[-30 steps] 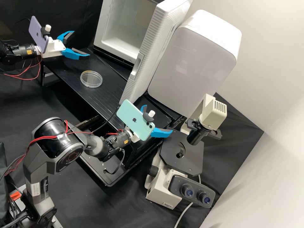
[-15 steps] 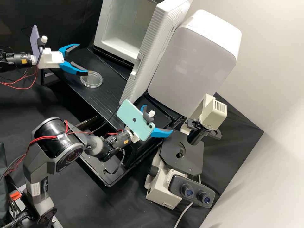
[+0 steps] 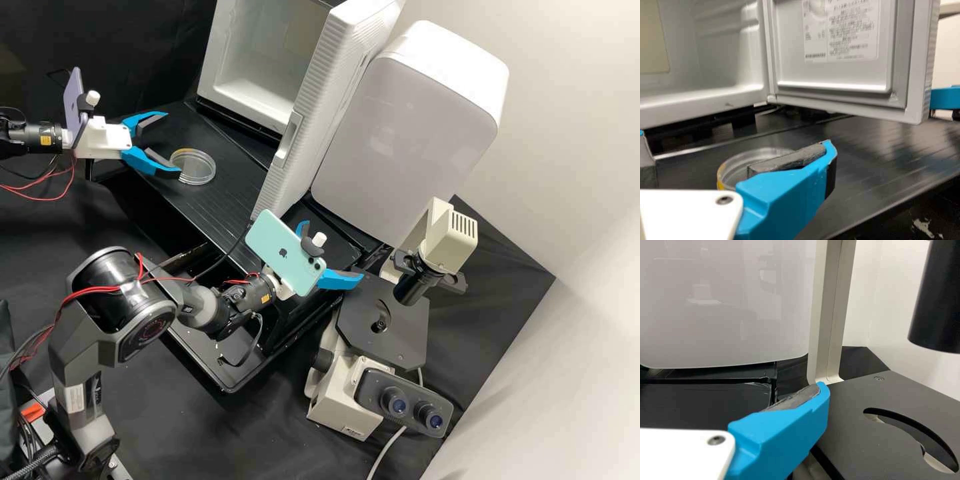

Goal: Place the petri dish in the incubator

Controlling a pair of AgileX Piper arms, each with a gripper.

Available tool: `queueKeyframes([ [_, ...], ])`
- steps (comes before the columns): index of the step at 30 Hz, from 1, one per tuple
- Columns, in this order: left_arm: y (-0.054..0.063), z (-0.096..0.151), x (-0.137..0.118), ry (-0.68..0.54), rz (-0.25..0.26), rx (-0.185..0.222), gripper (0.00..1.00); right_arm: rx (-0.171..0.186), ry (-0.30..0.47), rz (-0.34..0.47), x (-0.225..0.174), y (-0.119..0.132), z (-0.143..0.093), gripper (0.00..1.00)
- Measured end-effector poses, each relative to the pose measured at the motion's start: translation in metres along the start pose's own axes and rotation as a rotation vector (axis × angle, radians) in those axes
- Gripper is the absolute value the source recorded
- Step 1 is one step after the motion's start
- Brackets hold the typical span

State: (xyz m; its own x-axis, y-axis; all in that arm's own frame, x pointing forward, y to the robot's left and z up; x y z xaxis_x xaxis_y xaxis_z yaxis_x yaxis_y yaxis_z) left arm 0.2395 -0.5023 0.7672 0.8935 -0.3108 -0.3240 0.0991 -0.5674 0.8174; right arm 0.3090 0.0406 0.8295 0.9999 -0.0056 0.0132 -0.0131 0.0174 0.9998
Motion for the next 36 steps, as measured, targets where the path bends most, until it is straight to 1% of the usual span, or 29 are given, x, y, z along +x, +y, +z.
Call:
queueKeyframes([
  [7,-0.014,0.000,0.011,0.002,-0.094,-0.021,1.00,0.000,0.000,0.000,0.000,0.000,0.000,1.00],
  [8,-0.016,0.000,0.013,0.002,-0.103,-0.028,1.00,0.000,0.000,0.000,0.000,0.000,0.000,1.00],
  [9,-0.017,0.000,0.014,0.003,-0.108,-0.043,1.00,0.000,0.000,0.000,0.000,0.000,0.000,1.00],
  [11,-0.018,-0.001,0.018,0.002,-0.111,-0.063,1.00,0.000,0.000,0.000,0.000,0.000,0.000,1.00],
  [13,-0.018,-0.001,0.023,-0.007,-0.113,-0.069,1.00,0.000,0.000,0.000,0.000,0.000,0.000,1.00],
  [17,-0.019,0.000,0.031,-0.024,-0.121,-0.095,1.00,0.000,0.000,0.000,0.000,0.000,0.000,1.00],
  [21,-0.020,0.002,0.039,-0.059,-0.133,-0.103,1.00,0.000,0.000,0.000,0.000,0.000,0.000,1.00],
  [24,-0.019,0.001,0.045,-0.073,-0.135,-0.131,1.00,0.000,0.000,0.000,0.000,0.000,0.000,1.00],
  [27,-0.018,0.000,0.049,-0.077,-0.133,-0.147,1.00,0.000,0.000,0.000,0.000,0.000,0.000,1.00],
  [36,-0.016,0.000,0.051,-0.080,-0.128,-0.150,1.00,0.000,0.000,0.000,0.000,0.000,0.000,1.00],
])
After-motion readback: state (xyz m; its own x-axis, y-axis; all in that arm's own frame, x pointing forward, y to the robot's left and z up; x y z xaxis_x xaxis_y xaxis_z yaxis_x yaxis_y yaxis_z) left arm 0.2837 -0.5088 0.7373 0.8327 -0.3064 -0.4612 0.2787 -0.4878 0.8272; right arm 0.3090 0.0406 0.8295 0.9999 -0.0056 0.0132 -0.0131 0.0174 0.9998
